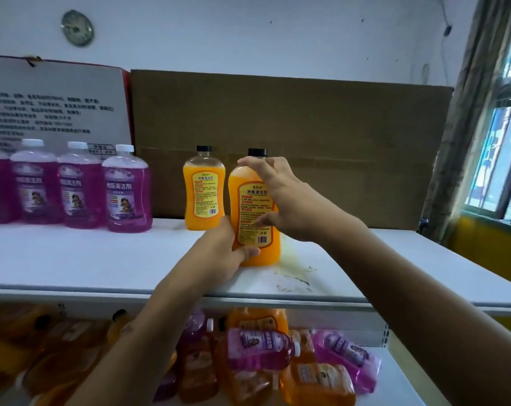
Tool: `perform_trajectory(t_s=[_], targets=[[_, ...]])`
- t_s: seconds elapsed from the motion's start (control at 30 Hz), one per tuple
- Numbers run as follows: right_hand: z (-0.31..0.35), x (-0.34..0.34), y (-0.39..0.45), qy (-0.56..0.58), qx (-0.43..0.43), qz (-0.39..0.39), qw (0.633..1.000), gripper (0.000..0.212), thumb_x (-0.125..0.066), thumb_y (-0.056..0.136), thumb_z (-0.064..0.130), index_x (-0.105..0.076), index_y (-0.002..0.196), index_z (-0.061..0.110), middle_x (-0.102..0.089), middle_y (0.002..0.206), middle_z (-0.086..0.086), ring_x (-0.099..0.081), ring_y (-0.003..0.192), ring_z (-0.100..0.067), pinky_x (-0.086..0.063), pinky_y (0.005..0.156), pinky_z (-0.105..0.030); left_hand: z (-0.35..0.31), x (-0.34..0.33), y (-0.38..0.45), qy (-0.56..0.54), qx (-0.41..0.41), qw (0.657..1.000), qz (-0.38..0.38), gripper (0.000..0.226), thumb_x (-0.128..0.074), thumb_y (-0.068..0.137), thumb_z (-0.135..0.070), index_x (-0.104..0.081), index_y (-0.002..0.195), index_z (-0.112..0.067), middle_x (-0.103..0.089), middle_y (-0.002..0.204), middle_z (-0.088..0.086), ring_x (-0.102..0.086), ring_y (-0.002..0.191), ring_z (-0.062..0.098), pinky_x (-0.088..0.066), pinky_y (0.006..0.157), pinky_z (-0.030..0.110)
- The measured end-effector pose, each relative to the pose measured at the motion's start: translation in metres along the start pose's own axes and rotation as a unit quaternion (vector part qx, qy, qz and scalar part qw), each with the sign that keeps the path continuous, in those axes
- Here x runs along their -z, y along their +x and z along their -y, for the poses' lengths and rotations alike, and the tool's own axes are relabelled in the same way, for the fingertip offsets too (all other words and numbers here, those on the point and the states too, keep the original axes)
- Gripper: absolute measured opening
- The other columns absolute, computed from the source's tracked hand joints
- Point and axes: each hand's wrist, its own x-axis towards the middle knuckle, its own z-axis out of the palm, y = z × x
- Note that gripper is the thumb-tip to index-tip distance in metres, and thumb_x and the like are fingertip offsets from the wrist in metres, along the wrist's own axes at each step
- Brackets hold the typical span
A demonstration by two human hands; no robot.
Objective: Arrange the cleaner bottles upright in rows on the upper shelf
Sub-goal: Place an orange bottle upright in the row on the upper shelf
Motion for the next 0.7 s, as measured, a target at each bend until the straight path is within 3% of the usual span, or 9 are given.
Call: perform_trajectory(t_s=[0.1,0.43,0.53,0.63,0.7], targets=[[-0.003,-0.007,0.011,-0.004,-0.012,-0.008,1.0,0.096,-0.077,0.084,0.012,-0.016,0.15,0.045,-0.013,0.157,-0.001,-0.05,0.128,-0.031,-0.053,0.089,-0.032,0.001,0.0,-0.006,0.088,0.018,0.996,-0.001,0.049,-0.057,0.096,-0.036,-0.037,0.138,-0.022,-0.051,0.142,-0.002,-0.05,0.128,0.022,-0.04,0.103,0.032],[-0.014,-0.038,0.04,0.029,-0.079,-0.045,0.995,0.098,-0.07,0.086,-0.003,-0.016,0.151,0.046,-0.001,0.161,-0.002,-0.049,0.13,-0.037,-0.055,0.089,-0.038,0.011,0.001,-0.004,0.168,0.003,0.985,0.045,0.057,-0.048,0.098,-0.044,-0.034,0.147,-0.017,-0.042,0.151,0.004,-0.042,0.136,0.023,-0.037,0.108,0.036],[-0.016,-0.044,0.047,0.032,-0.097,-0.051,0.993,0.099,-0.066,0.086,-0.007,-0.014,0.151,0.047,0.002,0.161,-0.003,-0.055,0.122,-0.035,-0.056,0.084,-0.035,0.007,0.0,-0.004,0.181,-0.012,0.982,0.046,0.055,-0.046,0.099,-0.044,-0.038,0.147,-0.017,-0.043,0.15,0.006,-0.043,0.135,0.023,-0.037,0.108,0.037],[-0.019,-0.048,0.055,0.032,-0.106,-0.049,0.993,0.102,-0.066,0.085,-0.009,-0.013,0.15,0.048,0.002,0.16,-0.003,-0.056,0.116,-0.031,-0.052,0.077,-0.029,0.008,0.005,-0.006,0.197,-0.034,0.978,0.062,0.043,-0.043,0.101,-0.041,-0.051,0.134,-0.014,-0.054,0.138,0.008,-0.052,0.12,0.023,-0.042,0.095,0.033],[-0.02,-0.05,0.058,0.034,-0.11,-0.05,0.992,0.102,-0.065,0.084,-0.01,-0.014,0.15,0.048,0.001,0.16,-0.003,-0.054,0.11,-0.025,-0.05,0.075,-0.025,0.016,0.012,-0.005,0.183,-0.048,0.979,0.075,0.032,-0.045,0.1,-0.039,-0.06,0.116,-0.015,-0.063,0.122,0.008,-0.057,0.102,0.019,-0.042,0.08,0.028]])
